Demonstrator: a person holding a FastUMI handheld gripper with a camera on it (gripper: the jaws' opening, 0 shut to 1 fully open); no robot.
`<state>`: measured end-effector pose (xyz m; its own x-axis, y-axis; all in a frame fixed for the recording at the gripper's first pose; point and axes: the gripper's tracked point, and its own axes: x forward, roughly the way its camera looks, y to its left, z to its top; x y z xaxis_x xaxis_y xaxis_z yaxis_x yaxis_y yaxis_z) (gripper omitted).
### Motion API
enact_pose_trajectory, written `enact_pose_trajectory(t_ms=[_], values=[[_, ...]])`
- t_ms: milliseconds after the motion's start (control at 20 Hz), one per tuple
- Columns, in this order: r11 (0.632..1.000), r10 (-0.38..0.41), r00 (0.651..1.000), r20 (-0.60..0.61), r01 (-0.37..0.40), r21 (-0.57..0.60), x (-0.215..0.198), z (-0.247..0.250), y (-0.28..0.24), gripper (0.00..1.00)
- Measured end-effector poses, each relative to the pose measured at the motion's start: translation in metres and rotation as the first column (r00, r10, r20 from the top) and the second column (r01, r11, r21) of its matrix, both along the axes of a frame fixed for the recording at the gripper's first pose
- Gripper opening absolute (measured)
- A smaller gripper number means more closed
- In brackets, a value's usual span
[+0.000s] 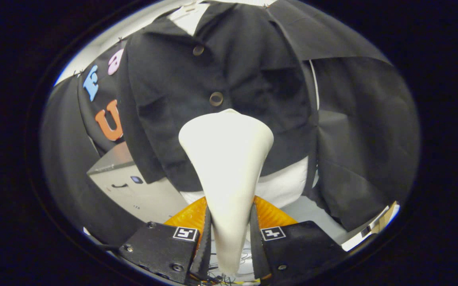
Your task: Iron the clothes twice with a garment steamer, once on the left side and once on the right side.
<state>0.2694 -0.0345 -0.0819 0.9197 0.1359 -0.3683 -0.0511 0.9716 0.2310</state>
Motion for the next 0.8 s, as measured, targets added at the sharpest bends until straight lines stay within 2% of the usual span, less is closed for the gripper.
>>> enact_pose_trajectory(t_ms=[200,400,600,800], values=[[0.997,-0.075,0.990,0.115,0.074,0.013,-0.015,0.085,-0.051,0.45],[0.993,-0.109,0.970,0.217,0.096,0.071,-0.001,0.173,-0.073,0.45],[0.991,-0.098,0.948,0.304,0.064,0.121,0.011,0.255,-0.097,0.44],[0.991,-0.061,0.927,0.370,0.013,0.129,0.042,0.324,-0.103,0.44]])
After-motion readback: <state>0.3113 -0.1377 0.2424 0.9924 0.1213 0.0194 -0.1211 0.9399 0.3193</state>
